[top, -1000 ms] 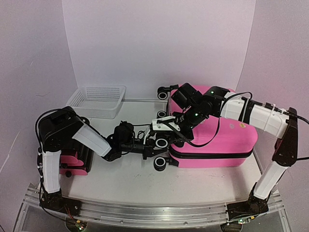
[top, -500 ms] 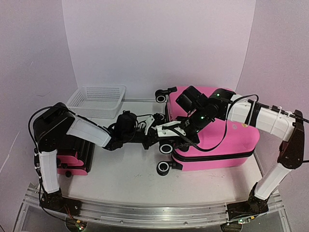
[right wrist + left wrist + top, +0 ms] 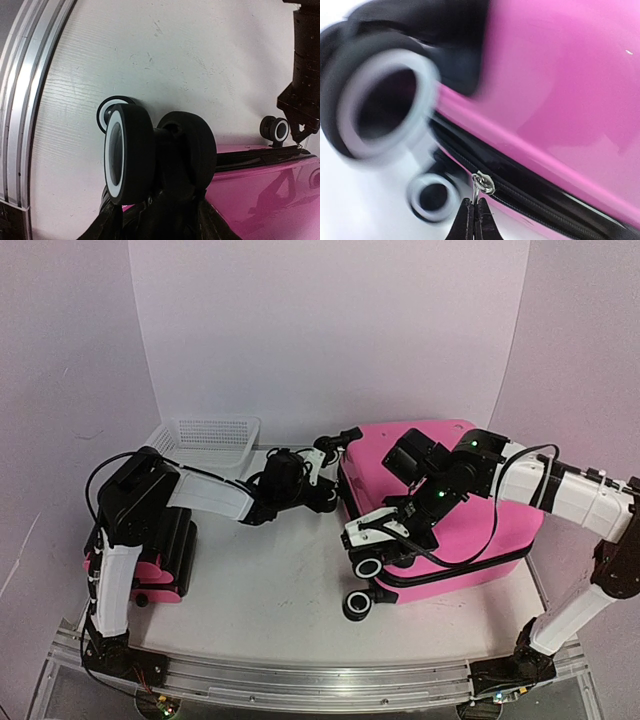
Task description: Open, take out, and arrange the luggage
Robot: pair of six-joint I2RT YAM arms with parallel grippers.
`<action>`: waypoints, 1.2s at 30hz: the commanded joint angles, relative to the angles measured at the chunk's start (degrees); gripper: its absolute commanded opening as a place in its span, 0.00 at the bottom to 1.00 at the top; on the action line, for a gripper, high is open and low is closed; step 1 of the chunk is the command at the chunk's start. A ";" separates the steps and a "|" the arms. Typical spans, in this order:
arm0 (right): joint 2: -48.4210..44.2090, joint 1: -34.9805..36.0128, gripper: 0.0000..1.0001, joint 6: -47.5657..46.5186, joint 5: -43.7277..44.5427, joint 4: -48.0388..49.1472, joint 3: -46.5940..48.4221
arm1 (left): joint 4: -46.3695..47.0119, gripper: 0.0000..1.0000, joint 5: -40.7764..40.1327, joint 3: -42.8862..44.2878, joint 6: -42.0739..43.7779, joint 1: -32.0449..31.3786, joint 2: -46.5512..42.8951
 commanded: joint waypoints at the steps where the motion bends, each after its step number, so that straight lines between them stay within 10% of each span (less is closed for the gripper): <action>1: -4.72 0.34 0.00 2.98 -3.22 -15.34 -3.39 | 4.09 0.00 -18.10 8.12 -4.71 6.90 1.90; 12: -10.83 -0.29 0.00 5.67 -3.39 -12.36 -9.45 | 3.38 0.00 -5.43 7.06 -13.13 11.05 1.38; 19: -11.90 -0.30 0.00 5.85 -5.00 -12.22 -10.02 | 3.13 0.00 22.24 14.96 -20.10 18.00 7.48; 36: -17.10 -0.30 0.12 15.39 -5.98 -1.19 -10.19 | 2.99 0.00 24.75 13.08 -19.62 18.12 5.59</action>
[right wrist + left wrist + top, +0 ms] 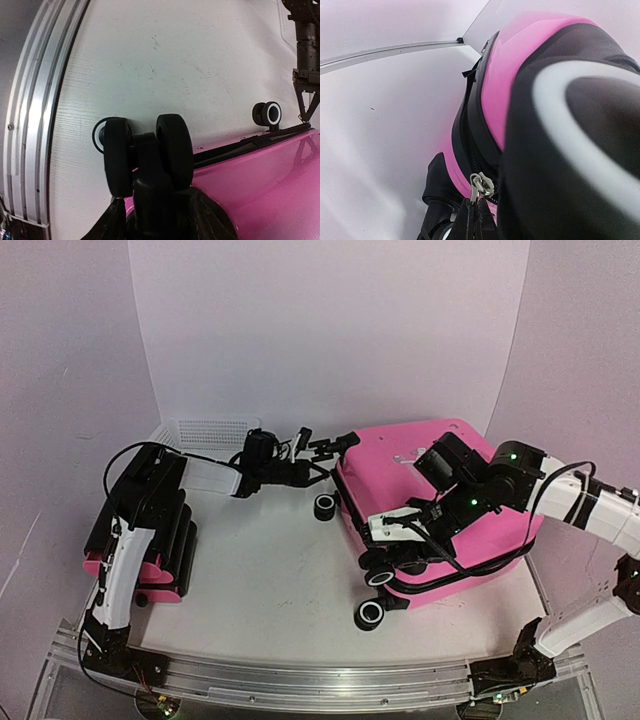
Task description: Open, take out, and arrange the luggage
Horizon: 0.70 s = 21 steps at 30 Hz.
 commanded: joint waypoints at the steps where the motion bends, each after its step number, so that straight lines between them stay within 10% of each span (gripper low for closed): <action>1: -7.03 0.21 0.11 9.80 0.25 -5.54 -2.27 | 3.87 0.00 -14.33 -5.20 -0.56 3.68 -8.85; 4: -9.66 0.17 0.43 10.90 11.02 -5.33 -7.28 | 3.64 0.02 -15.34 -9.84 -0.65 2.93 -12.35; 8: -13.83 0.11 0.95 19.13 8.01 -3.36 -7.34 | 0.27 0.39 -17.75 -16.06 1.00 3.18 -18.13; 12: -17.09 0.15 0.98 39.77 14.70 3.84 -6.13 | -1.20 0.86 -17.46 -24.32 2.99 3.18 -25.98; 15: -16.24 0.10 0.98 61.05 32.35 4.06 -1.93 | -3.60 0.92 -15.32 -27.53 4.49 3.10 -32.11; 21: -13.21 -1.77 0.98 72.97 32.85 0.73 7.41 | -8.07 0.91 -7.99 -26.57 0.88 2.13 -38.91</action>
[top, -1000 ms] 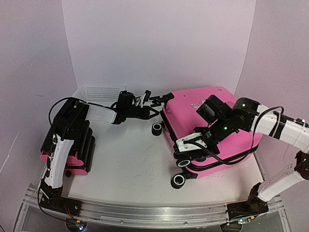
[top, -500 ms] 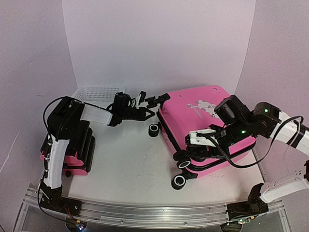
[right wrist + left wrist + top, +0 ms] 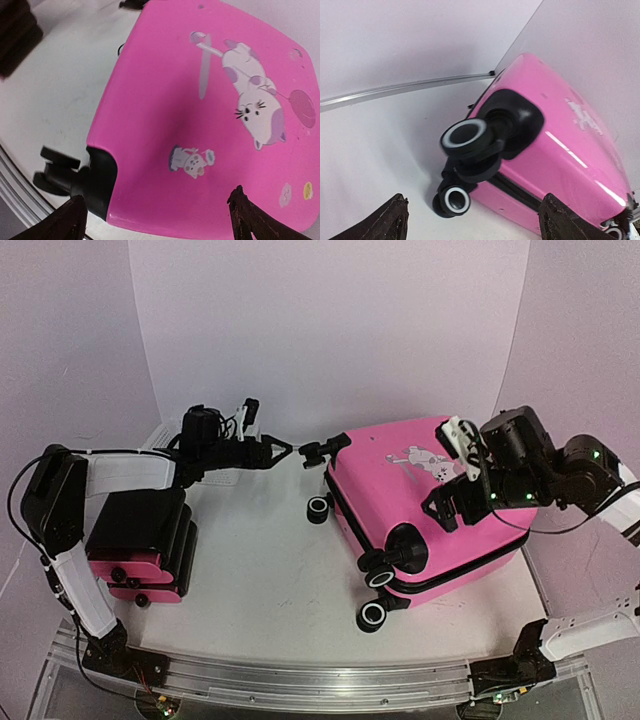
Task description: Open, take out, and arrange the luggage
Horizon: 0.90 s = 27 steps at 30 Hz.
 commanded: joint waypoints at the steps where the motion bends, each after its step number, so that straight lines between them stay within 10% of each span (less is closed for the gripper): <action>1: 2.98 -4.38 0.98 16.30 5.26 -0.65 9.13 | -1.70 0.91 5.42 1.60 -2.12 -2.15 -5.49; 17: 0.83 -47.61 0.98 16.60 -19.45 -8.20 -0.30 | -27.96 0.99 -4.18 32.03 21.05 -7.61 8.44; 27: 0.40 -51.88 0.98 22.82 -34.11 -2.46 -8.44 | -44.01 0.98 11.35 54.90 17.48 -5.81 25.81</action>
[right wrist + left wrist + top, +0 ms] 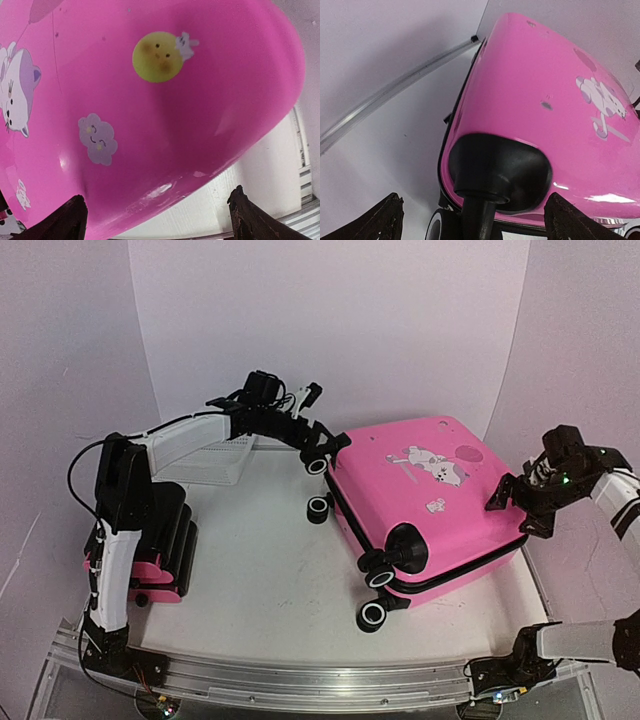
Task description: Open, take out, and arrange the luggage
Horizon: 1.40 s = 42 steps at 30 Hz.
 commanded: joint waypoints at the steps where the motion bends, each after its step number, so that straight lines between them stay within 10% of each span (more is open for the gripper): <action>1: 2.18 -0.21 0.98 4.34 -7.43 6.32 -1.41 | -7.18 0.97 10.87 5.02 -2.88 0.33 3.29; 9: 12.74 -2.22 0.98 1.55 -8.00 11.31 5.20 | -7.33 0.78 19.59 -5.29 -7.20 -1.73 -0.99; 21: 28.78 -2.18 0.98 -12.96 12.45 2.98 22.17 | 0.44 0.62 12.21 -20.00 -12.27 -19.82 -14.70; 36: 26.81 -0.95 0.98 -14.88 7.37 1.10 22.24 | 6.39 0.99 -6.56 -41.75 -6.64 -21.12 -36.25; 42: 26.36 -0.98 0.98 -14.27 5.68 1.77 21.59 | 28.98 0.68 -10.34 -56.51 -11.11 -21.18 -33.69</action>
